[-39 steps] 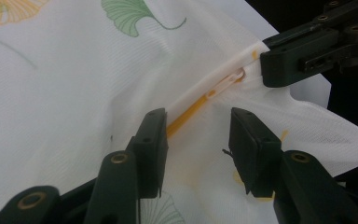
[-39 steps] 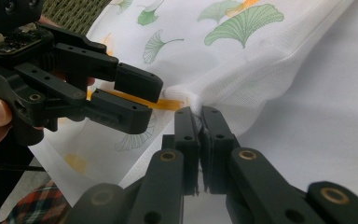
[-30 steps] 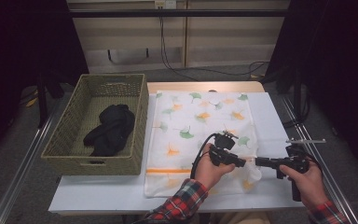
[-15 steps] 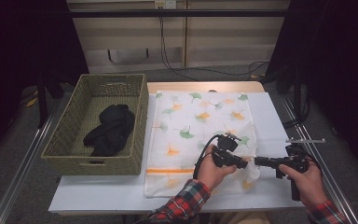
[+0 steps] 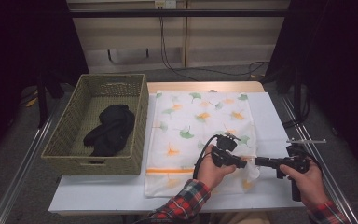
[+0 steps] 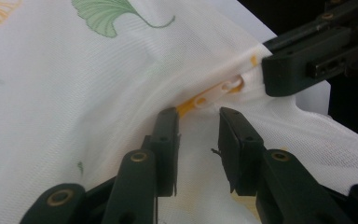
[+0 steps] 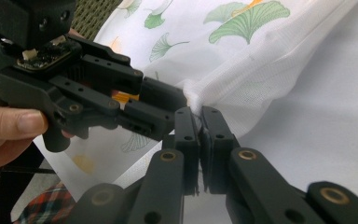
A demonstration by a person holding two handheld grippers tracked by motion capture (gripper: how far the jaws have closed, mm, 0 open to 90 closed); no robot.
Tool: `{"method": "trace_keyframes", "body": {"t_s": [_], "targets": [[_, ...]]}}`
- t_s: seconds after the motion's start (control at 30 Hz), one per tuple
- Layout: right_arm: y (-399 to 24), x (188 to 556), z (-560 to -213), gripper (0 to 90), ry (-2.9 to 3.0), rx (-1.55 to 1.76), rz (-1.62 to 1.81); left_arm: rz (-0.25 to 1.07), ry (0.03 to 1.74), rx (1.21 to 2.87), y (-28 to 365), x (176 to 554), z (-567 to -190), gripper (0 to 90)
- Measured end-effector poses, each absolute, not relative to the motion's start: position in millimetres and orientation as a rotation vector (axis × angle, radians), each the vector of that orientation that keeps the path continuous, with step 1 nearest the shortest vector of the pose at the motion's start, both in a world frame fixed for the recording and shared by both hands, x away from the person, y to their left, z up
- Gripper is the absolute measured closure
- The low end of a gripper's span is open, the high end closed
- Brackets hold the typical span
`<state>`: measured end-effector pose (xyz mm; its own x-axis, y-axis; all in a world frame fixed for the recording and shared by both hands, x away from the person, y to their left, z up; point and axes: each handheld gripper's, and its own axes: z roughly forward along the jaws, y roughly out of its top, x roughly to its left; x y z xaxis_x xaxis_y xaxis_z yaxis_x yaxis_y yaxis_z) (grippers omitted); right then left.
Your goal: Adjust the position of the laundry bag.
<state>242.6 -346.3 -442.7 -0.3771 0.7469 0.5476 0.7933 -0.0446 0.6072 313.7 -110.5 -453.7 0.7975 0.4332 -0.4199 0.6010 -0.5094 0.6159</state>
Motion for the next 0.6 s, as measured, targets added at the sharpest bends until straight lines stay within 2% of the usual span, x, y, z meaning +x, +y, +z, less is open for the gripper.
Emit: {"method": "trace_keyframes", "body": {"t_s": [0.37,0.53,0.6], "targets": [[-344.8,243.0,-443.6,86.5,-2.14,-1.71,-1.415,-0.286,0.758,2.176,-116.0,314.3,-454.4,65.9],[-345.0,243.2,-444.1,86.5,-2.133,-1.71,-1.421,-0.269,0.715,2.189,-117.7,314.1,-455.4,68.0],[-344.7,243.3,-444.0,86.5,-2.13,-1.707,-1.422,-0.263,0.704,2.188,-117.9,314.2,-455.4,71.5]]}}
